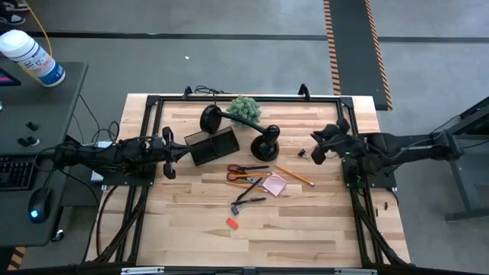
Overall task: Pick and place office supplies into organizer
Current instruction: Put the top black binder clip into the black desk organizer
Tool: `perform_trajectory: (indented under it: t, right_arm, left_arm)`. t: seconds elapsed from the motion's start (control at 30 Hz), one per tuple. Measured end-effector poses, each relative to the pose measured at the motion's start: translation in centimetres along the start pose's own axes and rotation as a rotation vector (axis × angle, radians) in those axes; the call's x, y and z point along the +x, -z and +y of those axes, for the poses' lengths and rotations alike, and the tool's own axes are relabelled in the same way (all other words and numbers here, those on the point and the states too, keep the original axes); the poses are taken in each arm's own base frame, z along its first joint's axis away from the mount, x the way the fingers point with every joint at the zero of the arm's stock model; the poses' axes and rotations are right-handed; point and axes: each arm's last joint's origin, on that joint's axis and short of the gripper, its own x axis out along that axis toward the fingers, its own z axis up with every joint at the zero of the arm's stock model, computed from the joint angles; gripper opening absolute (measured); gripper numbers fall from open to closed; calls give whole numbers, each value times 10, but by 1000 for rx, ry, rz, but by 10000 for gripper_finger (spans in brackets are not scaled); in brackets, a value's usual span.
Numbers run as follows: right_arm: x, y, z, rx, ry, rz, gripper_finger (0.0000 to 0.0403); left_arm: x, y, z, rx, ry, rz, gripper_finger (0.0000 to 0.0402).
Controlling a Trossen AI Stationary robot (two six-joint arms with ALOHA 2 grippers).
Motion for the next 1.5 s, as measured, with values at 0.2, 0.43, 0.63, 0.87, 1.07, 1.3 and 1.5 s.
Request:
perform_trajectory:
  t: [0.2, 0.43, 0.63, 0.87, 1.07, 1.3, 1.5]
  right_arm:
    - [12, 4, 10, 52, 56, 182, 52]
    - [34, 19, 17, 103, -22, 337, 59]
    - [60, 21, 5, 114, -23, 490, 59]
    - [89, 25, -7, 96, -111, 634, 58]
    - [104, 33, -9, 72, -121, 714, 59]
    - [117, 37, -3, 46, -131, 726, 53]
    - [123, 43, -2, 30, -118, 767, 53]
  left_arm:
    - [0, 2, 2, 5, -52, 14, 1]
    - [0, 1, 2, 5, -58, 8, 1]
    - [0, 1, 2, 3, -50, 8, 1]
    - [0, 1, 2, 6, -51, 8, 1]
    - [0, 1, 2, 6, -51, 8, 1]
    - [0, 1, 2, 6, -51, 7, 1]
    - [0, 1, 2, 5, -51, 7, 1]
